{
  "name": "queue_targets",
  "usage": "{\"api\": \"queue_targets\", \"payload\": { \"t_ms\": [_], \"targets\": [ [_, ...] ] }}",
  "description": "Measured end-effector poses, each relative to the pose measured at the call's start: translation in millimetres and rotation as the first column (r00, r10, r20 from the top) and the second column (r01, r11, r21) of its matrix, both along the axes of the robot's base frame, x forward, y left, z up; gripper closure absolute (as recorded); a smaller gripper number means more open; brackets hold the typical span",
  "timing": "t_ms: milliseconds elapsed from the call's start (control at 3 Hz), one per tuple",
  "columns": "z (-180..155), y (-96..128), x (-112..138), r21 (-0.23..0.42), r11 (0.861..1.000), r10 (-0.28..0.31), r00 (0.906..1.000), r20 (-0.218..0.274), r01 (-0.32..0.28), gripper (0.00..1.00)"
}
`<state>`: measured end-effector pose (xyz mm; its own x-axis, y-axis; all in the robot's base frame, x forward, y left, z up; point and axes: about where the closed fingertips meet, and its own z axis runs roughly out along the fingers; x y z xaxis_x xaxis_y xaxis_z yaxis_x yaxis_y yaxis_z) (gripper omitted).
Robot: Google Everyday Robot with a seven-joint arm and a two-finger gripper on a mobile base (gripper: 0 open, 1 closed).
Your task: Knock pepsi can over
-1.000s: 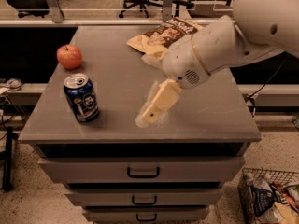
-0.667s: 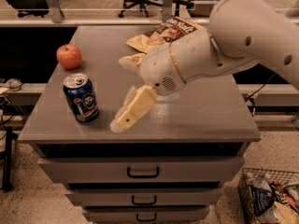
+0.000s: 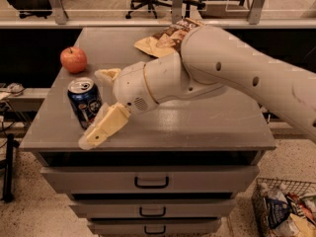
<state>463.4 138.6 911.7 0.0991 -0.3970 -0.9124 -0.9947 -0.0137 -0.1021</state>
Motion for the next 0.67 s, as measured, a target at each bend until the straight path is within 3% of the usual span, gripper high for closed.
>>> {"api": "queue_targets", "payload": {
  "t_ms": [333,667],
  "targets": [
    [-8.1,28.8,10.2,0.041,0.999,-0.004,1.0,-0.005,0.004,0.0],
    [-18.0,48.4,22.3,0.076,0.997,-0.02,0.9995,-0.026,0.021,0.15]
  ]
}}
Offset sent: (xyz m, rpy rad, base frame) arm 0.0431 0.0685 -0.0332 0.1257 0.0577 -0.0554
